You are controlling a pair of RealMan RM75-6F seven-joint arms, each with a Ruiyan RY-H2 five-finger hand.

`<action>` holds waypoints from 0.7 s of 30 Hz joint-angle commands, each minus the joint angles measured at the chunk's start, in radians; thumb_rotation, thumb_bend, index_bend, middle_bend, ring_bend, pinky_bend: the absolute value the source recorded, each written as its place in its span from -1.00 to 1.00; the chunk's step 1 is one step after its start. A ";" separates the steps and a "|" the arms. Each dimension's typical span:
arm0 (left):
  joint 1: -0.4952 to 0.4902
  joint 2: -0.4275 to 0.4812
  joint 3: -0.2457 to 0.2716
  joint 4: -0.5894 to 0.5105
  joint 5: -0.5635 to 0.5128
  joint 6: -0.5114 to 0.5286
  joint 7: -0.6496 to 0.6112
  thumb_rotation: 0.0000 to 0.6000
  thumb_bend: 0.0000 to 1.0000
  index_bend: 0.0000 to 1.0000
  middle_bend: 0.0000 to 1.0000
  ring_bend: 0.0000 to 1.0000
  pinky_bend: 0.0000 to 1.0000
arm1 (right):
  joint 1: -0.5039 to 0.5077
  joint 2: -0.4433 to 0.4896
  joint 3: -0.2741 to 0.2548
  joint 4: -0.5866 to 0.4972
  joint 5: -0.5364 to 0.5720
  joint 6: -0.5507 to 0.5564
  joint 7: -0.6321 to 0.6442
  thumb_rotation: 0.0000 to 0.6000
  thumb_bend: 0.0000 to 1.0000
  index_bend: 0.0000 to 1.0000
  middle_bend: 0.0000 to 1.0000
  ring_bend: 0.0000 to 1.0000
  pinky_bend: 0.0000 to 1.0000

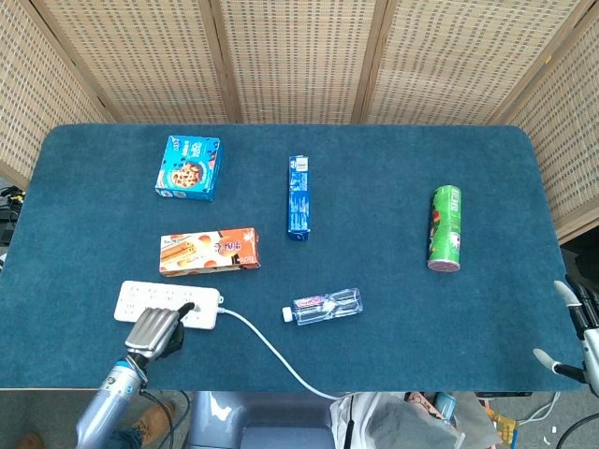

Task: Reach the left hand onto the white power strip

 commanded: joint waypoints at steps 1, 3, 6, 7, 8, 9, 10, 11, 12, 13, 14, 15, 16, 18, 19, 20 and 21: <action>0.000 -0.008 0.005 0.005 -0.009 0.009 0.007 1.00 1.00 -0.48 1.00 1.00 1.00 | 0.000 -0.001 0.000 0.000 -0.001 0.001 0.000 1.00 -1.00 -1.00 -1.00 -1.00 -1.00; 0.000 -0.009 0.007 0.005 -0.016 0.010 0.006 1.00 1.00 -0.48 1.00 1.00 1.00 | 0.000 -0.001 0.000 0.001 0.000 0.001 -0.001 1.00 -1.00 -1.00 -1.00 -1.00 -1.00; -0.002 -0.013 0.009 0.010 -0.025 0.013 0.014 1.00 1.00 -0.48 1.00 1.00 1.00 | 0.000 -0.002 0.000 0.002 0.001 0.000 -0.002 1.00 -1.00 -1.00 -1.00 -1.00 -1.00; -0.003 -0.015 0.008 0.012 -0.029 0.014 0.015 1.00 1.00 -0.48 1.00 1.00 1.00 | -0.001 -0.002 0.000 0.003 0.002 -0.001 -0.002 1.00 -1.00 -1.00 -1.00 -1.00 -1.00; -0.005 -0.018 0.005 0.016 -0.036 0.012 0.011 1.00 1.00 -0.48 1.00 1.00 1.00 | -0.001 -0.002 0.001 0.003 0.003 0.000 -0.003 1.00 -1.00 -1.00 -1.00 -1.00 -1.00; -0.009 -0.022 0.003 0.022 -0.039 0.009 0.007 1.00 1.00 -0.48 1.00 1.00 1.00 | -0.001 -0.002 0.001 0.004 0.003 0.001 -0.003 1.00 -1.00 -1.00 -1.00 -1.00 -1.00; -0.010 -0.023 0.001 0.024 -0.039 0.008 0.002 1.00 1.00 -0.48 1.00 1.00 1.00 | -0.001 -0.002 0.001 0.003 0.002 0.001 -0.002 1.00 -1.00 -1.00 -1.00 -1.00 -1.00; -0.011 -0.024 0.001 0.026 -0.038 0.008 -0.002 1.00 1.00 -0.48 1.00 1.00 1.00 | -0.002 -0.002 0.001 0.005 0.003 0.001 -0.002 1.00 -1.00 -1.00 -1.00 -1.00 -1.00; -0.012 -0.025 0.001 0.027 -0.037 0.008 -0.006 1.00 1.00 -0.48 1.00 1.00 1.00 | -0.001 -0.002 0.001 0.005 0.003 0.000 -0.002 1.00 -1.00 -1.00 -1.00 -1.00 -1.00; -0.013 -0.024 0.001 0.026 -0.034 0.008 -0.011 1.00 1.00 -0.48 1.00 1.00 1.00 | -0.001 -0.002 0.001 0.005 0.004 -0.001 -0.002 1.00 -1.00 -1.00 -1.00 -1.00 -1.00; -0.013 -0.023 0.000 0.025 -0.033 0.009 -0.014 1.00 1.00 -0.48 1.00 1.00 1.00 | -0.001 -0.002 0.002 0.005 0.004 -0.001 -0.003 1.00 -1.00 -1.00 -1.00 -1.00 -1.00; -0.013 -0.021 0.000 0.023 -0.030 0.011 -0.019 1.00 1.00 -0.48 1.00 1.00 1.00 | -0.001 -0.002 0.002 0.005 0.005 -0.001 -0.003 1.00 -1.00 -1.00 -1.00 -1.00 -1.00; -0.012 -0.018 -0.001 0.018 -0.025 0.015 -0.027 1.00 1.00 -0.48 1.00 1.00 1.00 | -0.001 -0.003 0.002 0.005 0.004 0.000 -0.003 1.00 -1.00 -1.00 -1.00 -1.00 -1.00; -0.002 0.008 -0.009 -0.012 0.004 0.044 -0.063 1.00 1.00 -0.48 1.00 1.00 1.00 | -0.001 -0.004 0.003 0.007 0.004 0.002 -0.003 1.00 -1.00 -1.00 -1.00 -1.00 -1.00; 0.002 0.023 -0.008 -0.025 0.018 0.052 -0.079 1.00 1.00 -0.48 1.00 1.00 1.00 | -0.001 -0.004 0.002 0.008 0.003 0.001 -0.003 1.00 -1.00 -1.00 -1.00 -1.00 -1.00; 0.007 0.039 -0.010 -0.038 0.034 0.064 -0.095 1.00 1.00 -0.48 1.00 1.00 1.00 | -0.001 -0.004 0.003 0.008 0.004 0.001 -0.003 1.00 -1.00 -1.00 -1.00 -1.00 -1.00; 0.014 0.062 -0.013 -0.058 0.057 0.082 -0.120 1.00 1.00 -0.48 1.00 1.00 1.00 | -0.001 -0.004 0.002 0.008 0.003 0.002 -0.002 1.00 -1.00 -1.00 -1.00 -1.00 -1.00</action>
